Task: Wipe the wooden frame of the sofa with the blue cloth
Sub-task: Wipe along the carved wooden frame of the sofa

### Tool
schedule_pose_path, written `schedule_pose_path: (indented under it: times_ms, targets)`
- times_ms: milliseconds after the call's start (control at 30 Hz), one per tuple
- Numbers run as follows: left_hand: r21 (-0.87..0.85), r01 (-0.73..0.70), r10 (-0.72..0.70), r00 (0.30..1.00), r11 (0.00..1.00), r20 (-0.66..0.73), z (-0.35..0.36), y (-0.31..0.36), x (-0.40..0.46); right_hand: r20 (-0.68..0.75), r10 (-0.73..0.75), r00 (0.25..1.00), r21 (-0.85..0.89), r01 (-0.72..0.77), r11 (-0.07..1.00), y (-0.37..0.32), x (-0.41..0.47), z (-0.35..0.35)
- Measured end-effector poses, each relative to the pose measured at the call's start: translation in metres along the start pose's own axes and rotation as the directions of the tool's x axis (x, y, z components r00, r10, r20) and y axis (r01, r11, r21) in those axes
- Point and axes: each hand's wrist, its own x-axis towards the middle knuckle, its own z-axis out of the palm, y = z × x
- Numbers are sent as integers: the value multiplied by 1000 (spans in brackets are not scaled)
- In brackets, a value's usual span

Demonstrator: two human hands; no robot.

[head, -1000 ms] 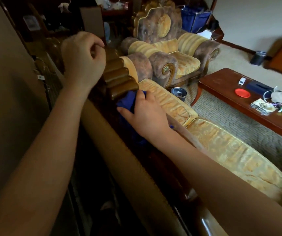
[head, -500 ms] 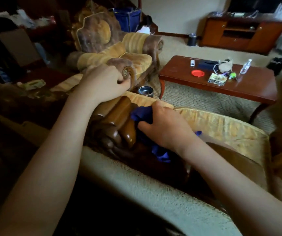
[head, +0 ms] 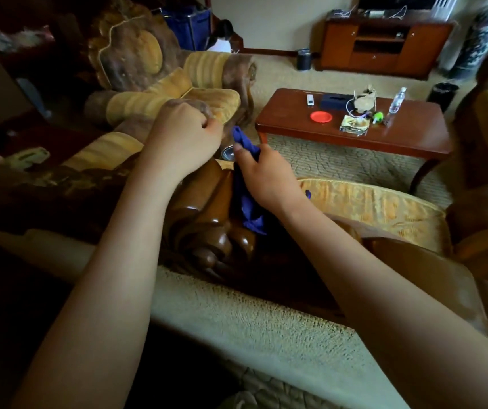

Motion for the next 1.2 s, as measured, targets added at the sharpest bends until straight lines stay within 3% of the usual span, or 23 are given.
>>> schedule_pose_path:
  times_ms: [67, 133, 233, 333, 433, 500, 600, 667, 833, 967, 1067, 1200]
  targets:
    - [-18, 44, -44, 998, 999, 45, 2, -1, 1, -23, 20, 1000, 10, -20, 1000, -1, -3, 3]
    - [-43, 33, -31, 999, 999, 39, 3, 0, 3, -107, -55, 993, 8, 56, 998, -1, -19, 10]
    - [-154, -74, 52, 988, 985, -142, -1, 3, -1, -257, -249, 934, -97, 232, 968, 6, -53, 24]
    - [-252, -155, 81, 956, 955, -281, -5, 3, -10, -345, -362, 866, -262, 281, 923, 15, -74, 29]
    - [-321, -215, 158, 968, 922, -193, -12, -7, -10, -442, -385, 811, -341, 245, 908, 12, -74, 38]
    - [-277, -232, 216, 972, 932, -87, -19, -19, -3, -473, -272, 838, -318, 126, 940, -6, -61, 41]
    - [-221, -237, 251, 967, 946, 37, -22, -46, 9, -367, -4, 930, -140, -50, 989, -35, -25, 37]
    - [-225, -236, 263, 960, 945, 97, -20, -59, 12, -232, 158, 960, -110, -187, 976, -44, 5, 29]
    - [-485, -166, 309, 923, 858, 230, -18, -71, 3, 102, 456, 884, -39, -454, 890, -25, 39, 10]
    - [-651, -117, 279, 948, 750, 151, -16, -79, 7, 195, 520, 832, 82, -542, 836, -2, 40, 9]
    - [-702, -62, 212, 969, 709, 128, -12, -79, 12, 270, 518, 812, -65, -522, 851, -12, 52, 10]
    - [-702, -120, 141, 990, 702, -28, -10, -77, 17, 401, 466, 789, -199, -422, 885, -36, 69, 20]
